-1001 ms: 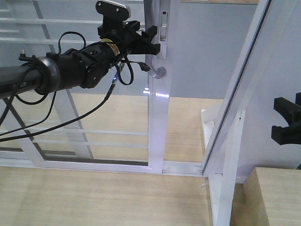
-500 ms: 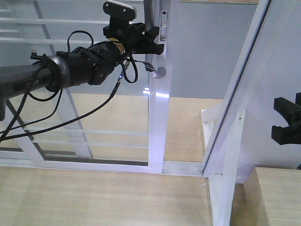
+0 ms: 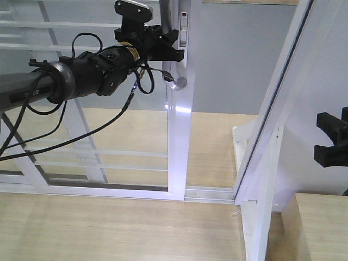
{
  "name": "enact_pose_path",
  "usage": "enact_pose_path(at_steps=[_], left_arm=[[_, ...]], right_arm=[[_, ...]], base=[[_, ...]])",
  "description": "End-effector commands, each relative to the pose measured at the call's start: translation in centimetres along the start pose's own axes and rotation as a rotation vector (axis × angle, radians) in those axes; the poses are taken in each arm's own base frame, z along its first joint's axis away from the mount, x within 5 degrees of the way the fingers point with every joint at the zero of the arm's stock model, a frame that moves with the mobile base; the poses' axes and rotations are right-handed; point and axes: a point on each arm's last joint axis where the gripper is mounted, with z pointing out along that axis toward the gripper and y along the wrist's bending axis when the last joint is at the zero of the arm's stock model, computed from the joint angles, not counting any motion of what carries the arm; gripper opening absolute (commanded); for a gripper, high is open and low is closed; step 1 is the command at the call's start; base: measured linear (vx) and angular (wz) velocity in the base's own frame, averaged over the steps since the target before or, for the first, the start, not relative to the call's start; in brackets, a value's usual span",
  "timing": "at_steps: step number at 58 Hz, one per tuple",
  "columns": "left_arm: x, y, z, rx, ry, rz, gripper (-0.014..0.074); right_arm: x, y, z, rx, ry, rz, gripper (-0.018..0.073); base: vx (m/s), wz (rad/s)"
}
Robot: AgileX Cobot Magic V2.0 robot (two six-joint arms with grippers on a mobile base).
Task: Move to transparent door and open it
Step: 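Grip the handle with the left gripper and slide the door farther open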
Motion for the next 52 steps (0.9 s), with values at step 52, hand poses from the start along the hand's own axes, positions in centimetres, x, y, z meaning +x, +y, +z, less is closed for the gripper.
enact_pose_path(at_steps=[52], left_arm=[[-7.0, 9.0, -5.7, -0.273, 0.098, -0.11, 0.0367]], right_arm=[[-1.5, -0.2, -0.5, 0.016, -0.105, -0.005, 0.0316]], base=[[0.0, 0.0]])
